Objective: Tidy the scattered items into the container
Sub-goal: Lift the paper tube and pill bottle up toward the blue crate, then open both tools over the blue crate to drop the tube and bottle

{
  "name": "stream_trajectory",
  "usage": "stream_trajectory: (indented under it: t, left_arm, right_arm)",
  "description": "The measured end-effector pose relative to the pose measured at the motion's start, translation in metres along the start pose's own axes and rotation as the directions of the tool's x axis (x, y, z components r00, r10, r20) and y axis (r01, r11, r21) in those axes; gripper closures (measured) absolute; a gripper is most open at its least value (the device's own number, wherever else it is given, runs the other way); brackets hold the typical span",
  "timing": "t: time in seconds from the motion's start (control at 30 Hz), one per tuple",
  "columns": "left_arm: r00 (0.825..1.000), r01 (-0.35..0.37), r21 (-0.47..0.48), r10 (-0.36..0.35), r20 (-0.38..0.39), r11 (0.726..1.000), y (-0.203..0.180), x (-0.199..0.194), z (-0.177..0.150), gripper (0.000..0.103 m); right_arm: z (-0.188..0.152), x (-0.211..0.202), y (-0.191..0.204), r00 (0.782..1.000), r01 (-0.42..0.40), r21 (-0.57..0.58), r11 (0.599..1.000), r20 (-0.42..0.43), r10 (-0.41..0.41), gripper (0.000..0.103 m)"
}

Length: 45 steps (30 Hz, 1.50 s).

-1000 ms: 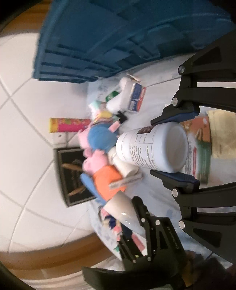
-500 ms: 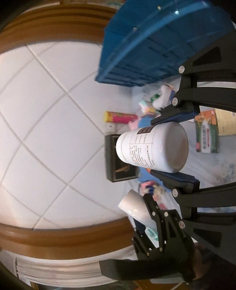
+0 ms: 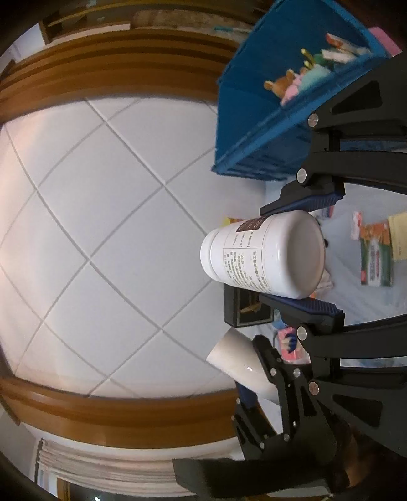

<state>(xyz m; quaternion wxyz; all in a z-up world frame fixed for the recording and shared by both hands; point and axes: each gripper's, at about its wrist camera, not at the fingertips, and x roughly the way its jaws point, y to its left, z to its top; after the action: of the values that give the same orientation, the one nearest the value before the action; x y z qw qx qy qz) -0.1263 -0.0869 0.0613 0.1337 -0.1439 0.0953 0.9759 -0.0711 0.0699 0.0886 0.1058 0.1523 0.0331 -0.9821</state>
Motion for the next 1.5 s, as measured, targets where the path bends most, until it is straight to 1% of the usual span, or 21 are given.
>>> stream_trajectory:
  t: [0.2, 0.37, 0.6, 0.83, 1.03, 1.2, 1.3, 1.33, 1.37, 1.4, 1.43, 1.47, 1.5]
  left_arm:
    - [1.000, 0.001, 0.012, -0.001, 0.012, 1.000, -0.057, 0.007, 0.018, 0.058]
    - [1.000, 0.002, 0.036, -0.003, 0.024, 0.999, -0.100, 0.017, 0.043, 0.058]
    - [0.998, 0.042, 0.077, -0.046, 0.048, 0.996, -0.176, 0.042, 0.071, 0.058]
    - [0.995, 0.089, 0.106, -0.092, 0.025, 0.990, -0.239, 0.079, 0.096, 0.058]
    - [0.992, 0.126, 0.125, -0.127, 0.003, 0.984, -0.275, 0.108, 0.114, 0.058]
    - [0.991, 0.135, 0.153, -0.135, -0.011, 0.979, -0.293, 0.123, 0.124, 0.058]
    - [0.989, 0.149, 0.170, -0.145, -0.036, 0.974, -0.301, 0.134, 0.128, 0.058]
    - [0.989, 0.148, 0.181, -0.143, -0.042, 0.972, -0.305, 0.136, 0.130, 0.057]
    - [0.989, 0.148, 0.191, -0.141, -0.047, 0.970, -0.309, 0.138, 0.132, 0.055]
    - [0.990, 0.139, 0.203, -0.133, -0.046, 0.969, -0.312, 0.139, 0.134, 0.041]
    - [0.993, 0.119, 0.214, -0.114, -0.031, 0.970, -0.315, 0.137, 0.135, 0.018]
    - [0.995, 0.101, 0.221, -0.101, -0.010, 0.970, -0.316, 0.134, 0.137, 0.007]
    - [0.995, 0.090, 0.220, -0.095, 0.014, 0.971, -0.317, 0.129, 0.138, 0.000]
  right_arm:
    - [0.007, -0.020, -0.049, 1.000, 0.010, -0.008, 1.000, 0.018, -0.010, 0.058]
    - [0.007, -0.034, -0.098, 0.999, 0.029, -0.004, 1.000, 0.040, -0.029, 0.058]
    - [0.005, -0.052, -0.180, 0.994, 0.104, 0.019, 0.994, 0.041, -0.105, 0.058]
    - [0.003, -0.058, -0.250, 0.983, 0.181, 0.028, 0.983, 0.003, -0.181, 0.058]
    - [0.008, -0.057, -0.302, 0.968, 0.249, 0.038, 0.968, -0.025, -0.249, 0.058]
    - [0.009, -0.048, -0.337, 0.961, 0.272, 0.069, 0.960, -0.069, -0.268, 0.058]
    - [0.009, -0.038, -0.356, 0.955, 0.287, 0.083, 0.954, -0.097, -0.279, 0.057]
    - [0.009, -0.033, -0.360, 0.953, 0.293, 0.089, 0.952, -0.107, -0.283, 0.056]
    - [0.009, -0.029, -0.365, 0.950, 0.299, 0.095, 0.949, -0.117, -0.288, 0.052]
    - [0.009, -0.024, -0.370, 0.948, 0.305, 0.101, 0.947, -0.129, -0.292, 0.038]
    - [0.009, -0.021, -0.375, 0.945, 0.311, 0.105, 0.945, -0.137, -0.296, 0.023]
    - [0.009, -0.019, -0.377, 0.943, 0.317, 0.105, 0.943, -0.138, -0.302, 0.018]
    - [0.009, -0.018, -0.380, 0.941, 0.323, 0.106, 0.941, -0.138, -0.308, 0.015]
